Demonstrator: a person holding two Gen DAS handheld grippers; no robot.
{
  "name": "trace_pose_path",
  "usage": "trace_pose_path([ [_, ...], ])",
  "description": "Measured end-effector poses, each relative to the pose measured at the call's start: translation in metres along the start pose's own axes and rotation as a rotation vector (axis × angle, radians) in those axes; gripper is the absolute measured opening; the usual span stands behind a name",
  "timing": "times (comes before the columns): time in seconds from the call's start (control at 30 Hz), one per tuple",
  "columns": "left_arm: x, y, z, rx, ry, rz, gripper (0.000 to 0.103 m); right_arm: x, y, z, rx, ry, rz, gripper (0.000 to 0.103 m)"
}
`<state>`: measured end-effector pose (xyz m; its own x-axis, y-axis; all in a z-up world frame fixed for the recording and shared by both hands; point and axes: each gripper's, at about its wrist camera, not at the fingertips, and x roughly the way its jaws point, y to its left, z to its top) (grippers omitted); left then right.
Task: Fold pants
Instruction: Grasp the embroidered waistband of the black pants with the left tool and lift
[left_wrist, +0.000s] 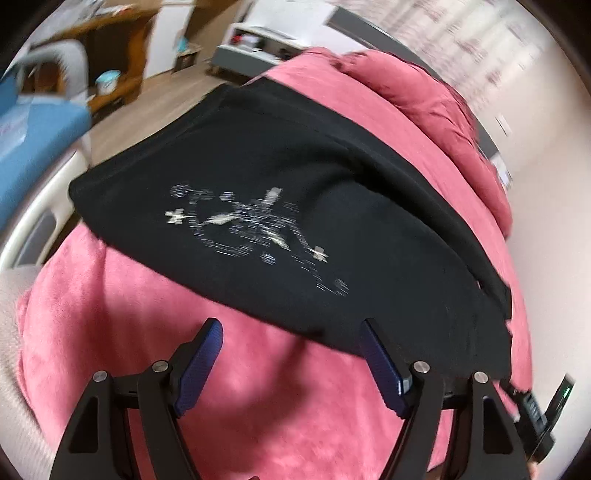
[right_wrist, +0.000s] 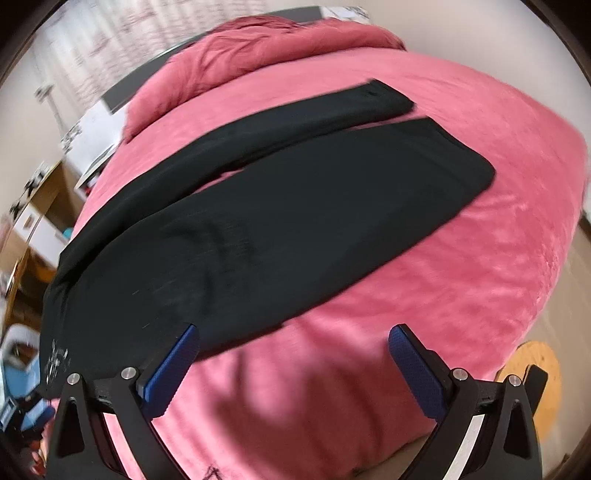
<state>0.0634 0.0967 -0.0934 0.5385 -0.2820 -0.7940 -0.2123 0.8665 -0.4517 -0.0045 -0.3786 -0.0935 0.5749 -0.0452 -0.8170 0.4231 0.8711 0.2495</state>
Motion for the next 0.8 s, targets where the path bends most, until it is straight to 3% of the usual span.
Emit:
trace_pose_path([
  [0.17, 0.013, 0.031, 0.014, -0.151, -0.011, -0.009, 0.074, 0.022, -0.047, 0.020, 0.162, 0.040, 0.036, 0.089],
  [0.3, 0.023, 0.040, 0.022, -0.174, -0.034, -0.013, 0.071, 0.039, -0.081, 0.030, 0.324, 0.038, 0.104, 0.076],
  [0.53, 0.036, 0.043, 0.040, -0.242, -0.092, -0.039, 0.071, 0.054, -0.092, 0.050, 0.356, -0.034, 0.148, 0.067],
  [0.63, 0.039, 0.038, 0.042, -0.226, -0.101, 0.006, 0.071, 0.060, -0.101, 0.053, 0.446, -0.048, 0.153, 0.055],
  [0.67, 0.040, 0.034, 0.043, -0.207, -0.096, 0.034, 0.071, 0.061, -0.103, 0.054, 0.460, -0.051, 0.145, 0.043],
  [0.7, 0.040, 0.030, 0.043, -0.187, -0.092, 0.065, 0.065, 0.061, -0.103, 0.055, 0.460, -0.050, 0.129, 0.023],
  [0.73, 0.041, 0.026, 0.044, -0.164, -0.088, 0.119, 0.048, 0.060, -0.102, 0.057, 0.452, -0.050, 0.134, 0.017],
  [0.8, 0.042, 0.025, 0.045, -0.146, -0.087, 0.168, 0.038, 0.056, -0.098, 0.057, 0.422, -0.056, 0.149, 0.016],
])
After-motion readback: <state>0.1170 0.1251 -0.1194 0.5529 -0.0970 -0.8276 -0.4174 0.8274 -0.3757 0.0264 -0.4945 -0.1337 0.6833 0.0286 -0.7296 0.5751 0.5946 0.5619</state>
